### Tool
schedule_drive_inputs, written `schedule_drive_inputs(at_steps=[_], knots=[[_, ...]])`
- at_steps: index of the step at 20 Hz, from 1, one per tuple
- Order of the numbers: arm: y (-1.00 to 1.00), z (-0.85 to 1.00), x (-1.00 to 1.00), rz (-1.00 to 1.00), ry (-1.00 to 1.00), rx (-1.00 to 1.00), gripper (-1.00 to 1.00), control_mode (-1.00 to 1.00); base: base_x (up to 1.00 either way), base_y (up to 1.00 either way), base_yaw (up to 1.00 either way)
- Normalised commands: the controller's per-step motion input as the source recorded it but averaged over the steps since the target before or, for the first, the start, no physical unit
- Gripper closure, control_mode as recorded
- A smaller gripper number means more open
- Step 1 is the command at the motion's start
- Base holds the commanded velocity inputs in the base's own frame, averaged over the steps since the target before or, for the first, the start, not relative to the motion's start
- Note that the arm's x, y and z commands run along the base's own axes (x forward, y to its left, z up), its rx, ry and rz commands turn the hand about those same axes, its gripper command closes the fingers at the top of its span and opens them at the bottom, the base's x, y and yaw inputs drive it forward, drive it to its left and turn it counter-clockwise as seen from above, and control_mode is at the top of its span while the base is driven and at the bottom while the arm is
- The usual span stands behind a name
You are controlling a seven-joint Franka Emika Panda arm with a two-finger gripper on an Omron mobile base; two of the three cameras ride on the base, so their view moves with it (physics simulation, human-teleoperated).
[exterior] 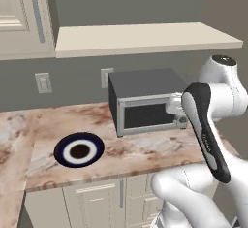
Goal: Pull the toaster oven rack outwards. Pick up the baguette from the plate and place it on the toaster oven rack. Close the toaster oven door fully and set the temperature to the lowest setting.
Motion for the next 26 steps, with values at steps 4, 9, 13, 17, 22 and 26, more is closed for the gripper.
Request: schedule_drive_inputs(at_steps=[4,9,13,17,22,26], knots=[[-0.47,0.00,-0.17,0.00,-0.28,0.35,-1.00,-1.00,0.00,0.00,0.00],[-0.42,-0.03,-0.25,0.00,-0.33,0.26,-1.00,-1.00,0.00,0.00,0.00],[-0.30,-0.04,-0.08,0.00,-0.32,0.17,-1.00,-1.00,0.00,0.00,0.00],[-0.38,0.00,0.19,0.00,-0.23,0.17,-1.00,-1.00,0.00,0.00,0.00],[-0.35,-0.01,0.46,0.00,-0.07,0.24,-1.00,-1.00,0.00,0.00,0.00],[-0.18,-0.09,0.50,-0.02,-0.01,0.27,-1.00,-1.00,0.00,0.00,0.00]])
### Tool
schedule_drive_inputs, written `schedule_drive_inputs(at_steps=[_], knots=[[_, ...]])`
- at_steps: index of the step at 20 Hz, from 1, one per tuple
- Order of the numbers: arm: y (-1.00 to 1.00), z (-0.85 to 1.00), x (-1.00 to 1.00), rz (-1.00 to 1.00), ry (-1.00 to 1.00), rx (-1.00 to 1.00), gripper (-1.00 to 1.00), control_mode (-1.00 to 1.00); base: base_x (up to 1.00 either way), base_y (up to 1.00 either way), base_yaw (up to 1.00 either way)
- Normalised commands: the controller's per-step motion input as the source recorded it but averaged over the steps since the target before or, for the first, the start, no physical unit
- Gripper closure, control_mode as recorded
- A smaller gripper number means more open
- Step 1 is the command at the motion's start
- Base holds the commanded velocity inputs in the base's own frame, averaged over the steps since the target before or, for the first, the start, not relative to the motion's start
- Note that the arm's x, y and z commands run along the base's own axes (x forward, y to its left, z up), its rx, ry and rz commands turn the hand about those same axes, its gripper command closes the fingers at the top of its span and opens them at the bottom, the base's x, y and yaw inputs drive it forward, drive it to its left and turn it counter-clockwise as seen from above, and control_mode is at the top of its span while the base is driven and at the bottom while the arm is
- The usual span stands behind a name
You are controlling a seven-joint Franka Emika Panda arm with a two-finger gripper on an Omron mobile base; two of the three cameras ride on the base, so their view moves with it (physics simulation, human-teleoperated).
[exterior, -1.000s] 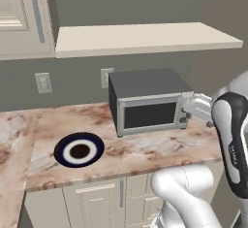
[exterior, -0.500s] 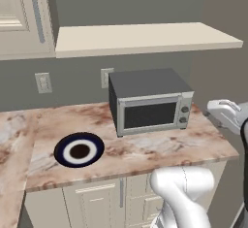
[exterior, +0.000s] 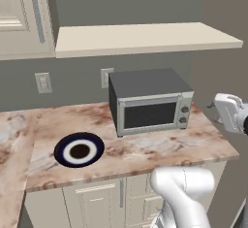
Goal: Pull the toaster oven rack outwards. Pick up the baguette from the plate and place it on the toaster oven rack. Close the toaster oven door fully and set the temperature to the lowest setting.
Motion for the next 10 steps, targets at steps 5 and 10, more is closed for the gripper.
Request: schedule_drive_inputs(at_steps=[5,10], knots=[[-0.12,-0.18,0.56,-0.02,0.00,0.26,-1.00,-1.00,0.00,0.00,0.00],[-0.06,-0.29,0.35,-0.03,0.00,0.24,-1.00,-1.00,0.00,0.00,0.00]])
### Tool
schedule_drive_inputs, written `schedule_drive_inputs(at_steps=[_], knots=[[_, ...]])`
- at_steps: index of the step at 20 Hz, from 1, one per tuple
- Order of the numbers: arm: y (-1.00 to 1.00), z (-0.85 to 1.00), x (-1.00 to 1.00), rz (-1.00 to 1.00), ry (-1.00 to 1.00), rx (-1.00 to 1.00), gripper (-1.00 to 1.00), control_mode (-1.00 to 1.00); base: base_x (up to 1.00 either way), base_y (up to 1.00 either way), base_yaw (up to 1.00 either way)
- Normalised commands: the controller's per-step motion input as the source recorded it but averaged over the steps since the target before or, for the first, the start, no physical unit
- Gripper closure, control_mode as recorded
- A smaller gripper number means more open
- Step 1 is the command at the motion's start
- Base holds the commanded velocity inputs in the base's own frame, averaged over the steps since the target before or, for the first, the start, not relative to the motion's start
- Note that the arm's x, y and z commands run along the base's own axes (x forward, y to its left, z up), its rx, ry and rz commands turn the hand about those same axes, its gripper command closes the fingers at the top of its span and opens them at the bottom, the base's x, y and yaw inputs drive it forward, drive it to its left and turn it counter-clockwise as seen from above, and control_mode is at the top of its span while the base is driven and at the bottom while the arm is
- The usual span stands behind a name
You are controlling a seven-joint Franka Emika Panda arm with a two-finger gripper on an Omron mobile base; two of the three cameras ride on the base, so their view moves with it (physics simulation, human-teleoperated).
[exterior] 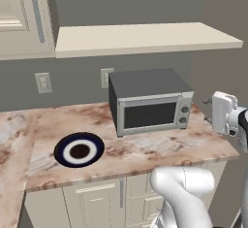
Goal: Pull the toaster oven rack outwards. Pick up the baguette from the plate and place it on the toaster oven rack. Close the toaster oven door fully and set the temperature to the lowest setting.
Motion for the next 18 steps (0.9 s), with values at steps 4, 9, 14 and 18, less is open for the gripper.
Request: schedule_drive_inputs(at_steps=[4,9,14,18], knots=[[0.00,-0.37,0.21,-0.03,0.00,0.20,-1.00,-1.00,0.00,0.00,0.00],[0.00,-0.14,0.34,-0.01,0.00,0.06,-1.00,-1.00,0.00,0.00,0.00],[-0.02,-0.01,0.42,-0.01,0.00,0.00,-1.00,-1.00,0.00,0.00,0.00],[-0.14,-0.11,0.25,-0.03,0.00,0.00,-1.00,-1.00,0.00,0.00,0.00]])
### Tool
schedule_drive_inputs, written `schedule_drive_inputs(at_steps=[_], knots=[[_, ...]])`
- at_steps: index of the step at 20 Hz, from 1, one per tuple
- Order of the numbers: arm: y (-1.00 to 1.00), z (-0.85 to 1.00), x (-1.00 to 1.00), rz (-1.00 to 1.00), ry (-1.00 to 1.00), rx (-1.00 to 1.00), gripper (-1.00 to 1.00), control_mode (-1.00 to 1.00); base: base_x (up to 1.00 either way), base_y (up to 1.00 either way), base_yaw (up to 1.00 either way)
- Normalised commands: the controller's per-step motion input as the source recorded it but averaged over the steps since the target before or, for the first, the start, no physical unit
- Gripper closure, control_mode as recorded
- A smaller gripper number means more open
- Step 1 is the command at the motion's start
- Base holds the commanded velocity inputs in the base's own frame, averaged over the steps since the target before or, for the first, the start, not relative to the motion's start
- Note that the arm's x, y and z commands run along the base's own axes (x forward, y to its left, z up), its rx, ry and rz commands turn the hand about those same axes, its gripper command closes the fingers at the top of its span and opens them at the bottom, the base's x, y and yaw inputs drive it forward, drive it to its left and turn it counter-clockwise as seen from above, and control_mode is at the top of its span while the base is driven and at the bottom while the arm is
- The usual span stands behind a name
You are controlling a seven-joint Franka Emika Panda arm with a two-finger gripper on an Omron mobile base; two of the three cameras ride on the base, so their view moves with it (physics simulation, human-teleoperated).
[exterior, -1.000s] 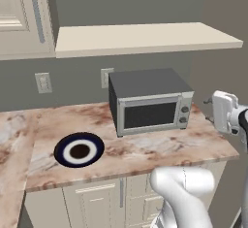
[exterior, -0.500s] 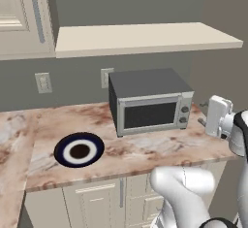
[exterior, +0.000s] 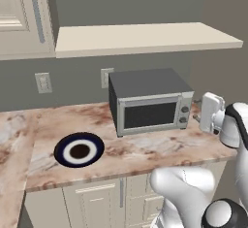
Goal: Pull the toaster oven rack outwards. Pick up the baguette from the plate and place it on the toaster oven rack. Close the toaster oven door fully and set the temperature to the lowest setting.
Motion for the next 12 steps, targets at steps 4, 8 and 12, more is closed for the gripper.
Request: schedule_drive_inputs(at_steps=[4,8,12], knots=[[-0.18,-0.18,0.04,-0.02,0.00,0.00,-1.00,-1.00,0.00,0.00,0.00],[-0.11,-0.13,0.03,-0.02,0.00,0.00,-1.00,-1.00,0.00,0.00,0.00],[-0.01,-0.09,0.13,0.00,0.00,0.00,-1.00,-1.00,0.00,0.00,0.00]])
